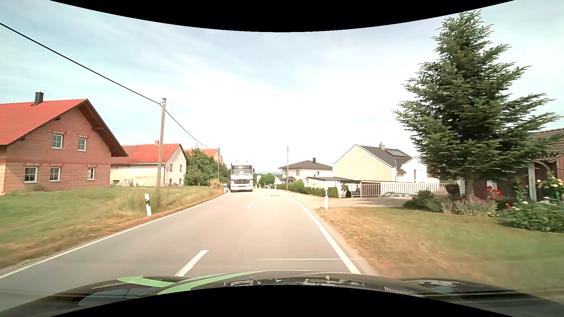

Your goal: Follow the waypoints while adhering to traffic rules and regulations

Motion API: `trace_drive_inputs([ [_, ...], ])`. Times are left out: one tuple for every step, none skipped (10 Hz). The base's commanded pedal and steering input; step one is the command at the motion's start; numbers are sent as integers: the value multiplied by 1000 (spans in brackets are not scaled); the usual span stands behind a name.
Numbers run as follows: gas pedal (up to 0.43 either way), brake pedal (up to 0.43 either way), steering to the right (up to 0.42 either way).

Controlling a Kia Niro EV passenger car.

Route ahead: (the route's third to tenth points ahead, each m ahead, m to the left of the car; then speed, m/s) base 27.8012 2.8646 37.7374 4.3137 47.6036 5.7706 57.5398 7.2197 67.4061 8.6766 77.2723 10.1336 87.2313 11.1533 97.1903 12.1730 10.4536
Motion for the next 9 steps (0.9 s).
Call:
trace_drive_inputs([
  [0, 0, -2],
  [0, 0, 0],
  [0, 0, 2],
  [0, 0, 1],
  [0, 0, -1],
  [0, 0, -6],
  [0, 0, -12],
  [39, 0, -17],
  [47, 0, -20],
])
